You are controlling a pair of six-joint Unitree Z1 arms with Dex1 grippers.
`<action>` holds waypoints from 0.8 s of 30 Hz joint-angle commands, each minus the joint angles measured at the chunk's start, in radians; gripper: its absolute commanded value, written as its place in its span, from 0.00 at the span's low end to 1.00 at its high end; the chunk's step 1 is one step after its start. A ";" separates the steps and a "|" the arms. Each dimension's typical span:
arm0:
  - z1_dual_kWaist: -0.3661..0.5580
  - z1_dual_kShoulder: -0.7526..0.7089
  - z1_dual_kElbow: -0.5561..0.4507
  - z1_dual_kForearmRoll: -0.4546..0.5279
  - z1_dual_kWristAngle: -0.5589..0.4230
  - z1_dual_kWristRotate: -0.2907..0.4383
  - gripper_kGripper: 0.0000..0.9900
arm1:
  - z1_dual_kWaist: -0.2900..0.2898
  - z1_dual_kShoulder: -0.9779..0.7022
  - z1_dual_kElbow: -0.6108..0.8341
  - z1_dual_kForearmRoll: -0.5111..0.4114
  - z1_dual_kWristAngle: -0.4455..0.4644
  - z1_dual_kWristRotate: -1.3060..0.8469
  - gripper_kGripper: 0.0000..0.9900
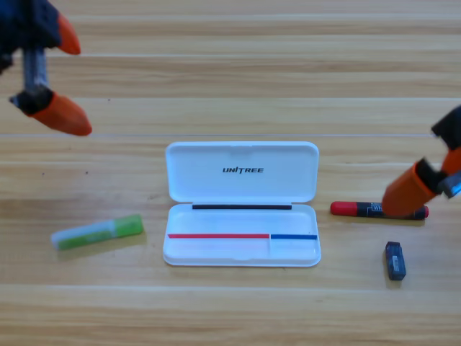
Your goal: Clean up eraser and pencils
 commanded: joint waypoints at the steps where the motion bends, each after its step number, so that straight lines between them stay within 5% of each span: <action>1: 0.081 0.127 -0.021 0.056 0.026 0.033 1.00 | -0.049 0.196 -0.030 0.083 -0.015 0.037 0.99; 8: 0.127 0.199 0.002 0.067 0.026 0.067 1.00 | -0.078 0.354 -0.036 0.071 -0.098 0.196 0.99; 24: 0.191 0.299 0.082 0.007 0.008 0.096 1.00 | -0.115 0.490 0.006 -0.055 0.004 0.407 0.90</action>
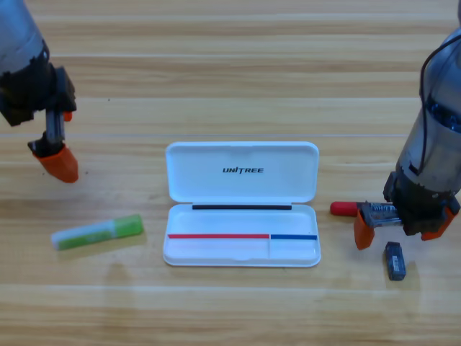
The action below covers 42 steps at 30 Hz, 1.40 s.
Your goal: Clean up eraser and pencils
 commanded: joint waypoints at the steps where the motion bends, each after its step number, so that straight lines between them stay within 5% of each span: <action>1: 0.038 0.052 0.067 -0.043 -0.006 0.019 1.00 | -0.036 0.096 0.036 -0.015 0.033 0.046 0.90; 11: 0.053 0.075 0.082 -0.062 -0.007 0.023 1.00 | -0.047 0.119 0.058 -0.032 0.044 0.097 0.76; 18: 0.059 0.087 0.113 -0.098 -0.010 0.025 1.00 | -0.048 0.132 0.058 -0.036 0.059 0.095 0.23; 23: 0.065 0.103 0.131 -0.135 -0.010 0.022 1.00 | -0.050 0.131 0.059 -0.036 0.073 0.090 0.00; 28: 0.068 0.136 0.168 -0.201 -0.013 0.017 0.98 | -0.050 0.089 0.012 0.033 0.099 -0.019 0.00; 37: 0.070 0.175 0.248 -0.287 -0.018 0.003 0.98 | -0.002 0.062 -0.229 0.339 0.084 -0.756 0.00; 42: 0.068 0.167 0.257 -0.289 -0.026 -0.003 0.98 | 0.024 0.102 -0.274 0.356 0.115 -0.996 0.00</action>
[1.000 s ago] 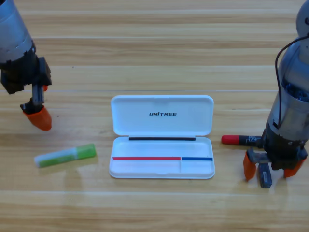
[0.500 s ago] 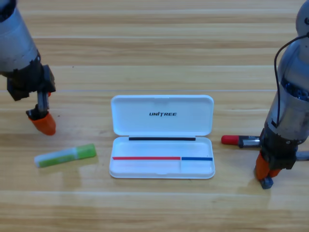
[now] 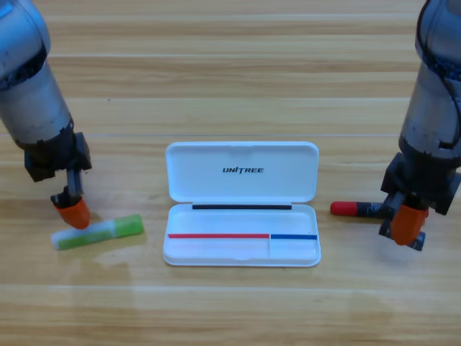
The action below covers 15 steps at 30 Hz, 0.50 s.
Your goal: Clean up eraser and pencils
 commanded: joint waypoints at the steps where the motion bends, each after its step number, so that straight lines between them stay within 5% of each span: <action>1: 0.015 0.022 0.027 -0.016 -0.017 -0.014 0.98 | 0.051 0.063 -0.036 0.021 0.025 -0.213 0.00; 15: 0.009 0.019 0.075 -0.077 -0.037 -0.031 0.99 | 0.125 0.189 -0.226 -0.005 0.048 -0.409 0.00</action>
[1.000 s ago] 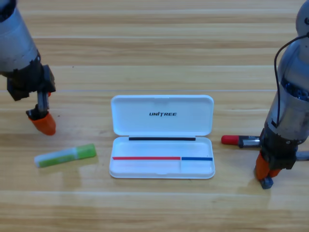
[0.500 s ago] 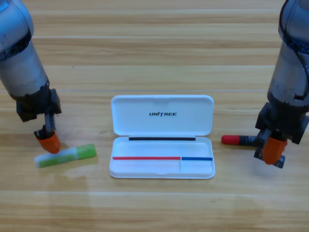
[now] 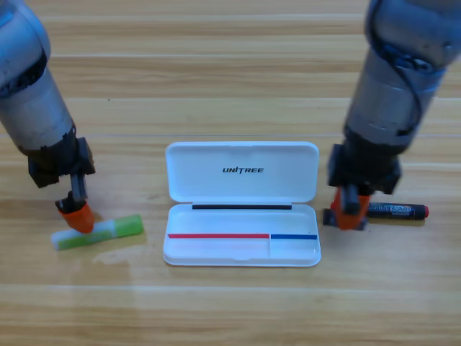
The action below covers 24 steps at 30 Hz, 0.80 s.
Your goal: Clean up eraser and pencils
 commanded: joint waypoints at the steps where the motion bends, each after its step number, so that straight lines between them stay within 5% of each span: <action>1: 0.008 0.021 0.045 -0.040 -0.017 -0.012 0.98 | 0.061 0.127 -0.071 -0.008 0.009 -0.007 0.00; 24: -0.045 0.076 0.134 -0.161 -0.029 -0.019 0.93 | 0.090 0.241 -0.166 -0.008 -0.007 -0.009 0.00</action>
